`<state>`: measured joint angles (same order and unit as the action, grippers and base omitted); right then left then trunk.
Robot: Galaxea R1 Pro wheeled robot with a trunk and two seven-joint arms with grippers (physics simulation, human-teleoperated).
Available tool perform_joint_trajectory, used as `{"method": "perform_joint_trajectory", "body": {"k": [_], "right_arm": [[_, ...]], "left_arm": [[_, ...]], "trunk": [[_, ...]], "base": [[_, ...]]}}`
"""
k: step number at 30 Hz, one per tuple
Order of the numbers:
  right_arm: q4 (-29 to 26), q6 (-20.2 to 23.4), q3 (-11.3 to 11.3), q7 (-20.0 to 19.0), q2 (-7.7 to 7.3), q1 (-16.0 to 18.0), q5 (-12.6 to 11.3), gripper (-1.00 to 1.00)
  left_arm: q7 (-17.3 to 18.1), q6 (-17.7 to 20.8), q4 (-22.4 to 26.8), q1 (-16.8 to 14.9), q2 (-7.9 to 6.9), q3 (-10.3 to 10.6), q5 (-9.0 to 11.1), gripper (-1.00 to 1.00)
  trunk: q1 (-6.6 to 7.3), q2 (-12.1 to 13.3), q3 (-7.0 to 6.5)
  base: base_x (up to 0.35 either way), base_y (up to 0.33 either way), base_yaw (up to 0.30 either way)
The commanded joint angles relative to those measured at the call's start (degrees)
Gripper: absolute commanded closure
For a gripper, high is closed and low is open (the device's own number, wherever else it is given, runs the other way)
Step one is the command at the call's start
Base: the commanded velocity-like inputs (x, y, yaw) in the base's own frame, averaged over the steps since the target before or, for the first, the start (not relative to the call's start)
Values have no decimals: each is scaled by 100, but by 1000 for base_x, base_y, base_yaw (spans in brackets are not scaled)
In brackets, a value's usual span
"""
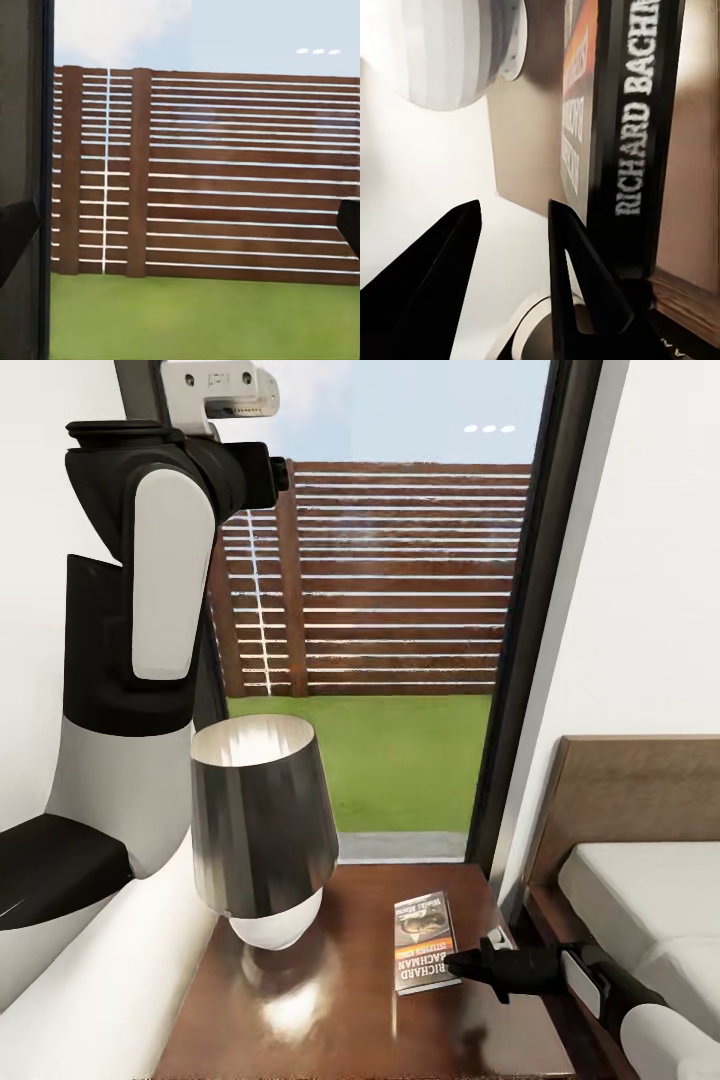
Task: In the bedroom, move the book from the bed onto either nightstand, and place the two sandals side by side next to the bed.
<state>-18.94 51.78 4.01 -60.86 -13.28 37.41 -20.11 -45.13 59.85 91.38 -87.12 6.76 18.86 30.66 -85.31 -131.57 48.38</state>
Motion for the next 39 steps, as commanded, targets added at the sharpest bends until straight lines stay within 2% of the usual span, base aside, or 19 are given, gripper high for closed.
{"method": "perform_joint_trajectory", "body": {"k": [1,5,16,22,32,39], "right_arm": [[0,17,38,4,-7,3,-45,100],[11,17,38,4,-7,3,-45,100],[20,17,38,4,-8,3,-46,100],[21,17,38,4,-1,3,-46,100],[22,17,38,6,1,3,-46,100],[22,17,38,4,1,3,-46,100]], "left_arm": [[-60,15,2,-7,0,4,54,-100],[-63,15,2,-7,0,4,54,-100],[-175,15,2,-7,0,4,53,-100],[-310,15,2,-7,5,4,54,-100],[-342,15,2,-5,14,4,54,-100],[-346,15,2,-6,31,22,54,-100]], "trunk": [[-21,-44,25],[-109,-205,96],[-109,-205,96],[-241,-445,204],[-461,-846,384],[-461,-846,384]], "base": [[0,0,0],[0,0,0],[0,0,0],[0,0,0],[0,0,0],[0,0,0]]}}
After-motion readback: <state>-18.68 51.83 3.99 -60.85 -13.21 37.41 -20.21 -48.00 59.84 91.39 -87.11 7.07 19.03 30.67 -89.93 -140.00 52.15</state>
